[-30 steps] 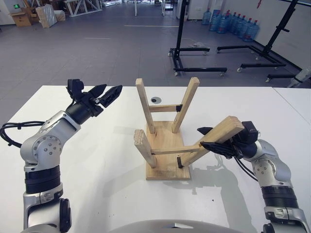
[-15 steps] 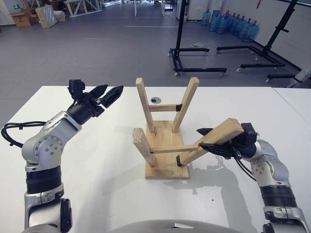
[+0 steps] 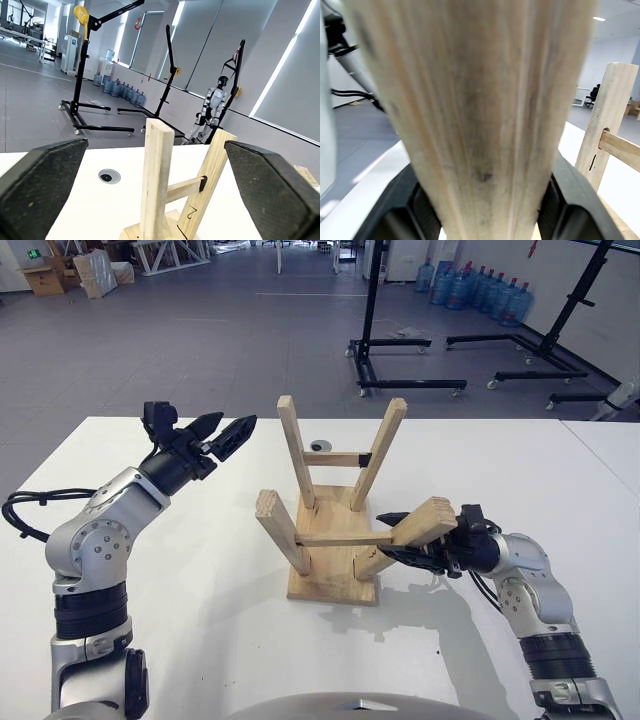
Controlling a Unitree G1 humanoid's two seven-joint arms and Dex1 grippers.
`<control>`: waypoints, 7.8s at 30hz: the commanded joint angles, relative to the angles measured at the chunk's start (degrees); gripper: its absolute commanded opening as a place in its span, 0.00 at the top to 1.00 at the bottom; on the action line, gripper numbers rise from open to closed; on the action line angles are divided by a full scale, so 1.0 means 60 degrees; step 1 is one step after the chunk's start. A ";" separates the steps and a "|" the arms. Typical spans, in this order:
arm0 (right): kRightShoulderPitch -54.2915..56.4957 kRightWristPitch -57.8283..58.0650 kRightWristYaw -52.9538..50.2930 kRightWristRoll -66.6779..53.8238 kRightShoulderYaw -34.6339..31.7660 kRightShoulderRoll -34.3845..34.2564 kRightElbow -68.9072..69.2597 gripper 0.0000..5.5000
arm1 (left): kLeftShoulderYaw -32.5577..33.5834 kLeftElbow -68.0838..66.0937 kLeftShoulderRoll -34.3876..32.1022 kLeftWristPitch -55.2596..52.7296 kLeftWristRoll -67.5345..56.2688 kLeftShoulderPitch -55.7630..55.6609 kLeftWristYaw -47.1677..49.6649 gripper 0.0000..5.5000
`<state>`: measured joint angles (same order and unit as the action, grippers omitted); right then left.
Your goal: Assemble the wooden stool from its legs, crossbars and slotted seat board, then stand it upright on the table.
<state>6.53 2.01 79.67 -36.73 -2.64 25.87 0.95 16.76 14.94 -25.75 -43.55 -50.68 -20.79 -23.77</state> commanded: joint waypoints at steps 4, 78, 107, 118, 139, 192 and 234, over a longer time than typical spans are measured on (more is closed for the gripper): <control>0.1086 0.0461 -0.1520 0.0242 0.0144 -0.0349 0.0672 0.63 | -0.0244 0.0962 -0.0584 -0.0107 0.0924 -0.1278 0.0918 0.09; 0.0584 -0.0129 -0.3918 0.1668 0.1368 -0.1061 0.0410 0.63 | -0.5794 0.0984 -0.0943 0.4623 1.0106 -0.1508 -0.0886 0.09; 0.0680 -0.0014 -0.4413 0.2070 0.1414 -0.1271 0.0362 0.63 | -0.7045 0.2498 -0.0567 0.4006 1.4163 -0.1324 -0.2797 0.09; 0.0644 0.0053 -0.4419 0.2014 0.1512 -0.1254 0.0423 0.63 | -0.7096 0.2049 -0.0222 0.3911 1.4622 -0.1091 -0.2710 0.09; 0.0592 0.0096 -0.4338 0.2224 0.1597 -0.1196 0.0101 0.63 | -0.5965 0.0581 0.0177 0.5479 1.4469 -0.1476 -0.1178 0.09; 0.1379 0.1653 -0.3496 0.2132 0.2156 0.0097 -0.0087 0.63 | -0.1109 -0.2304 0.0784 0.3927 0.6407 0.0081 -0.2224 0.09; 0.1709 0.2259 -0.4731 0.2748 0.2602 -0.1040 0.0240 0.45 | -0.3779 0.0090 0.1652 0.2561 0.6739 0.2082 -0.0384 0.02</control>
<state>16.41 14.73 50.85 -21.45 10.31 21.26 2.94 -1.34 15.10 -17.54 -28.60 -8.46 -7.61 -22.39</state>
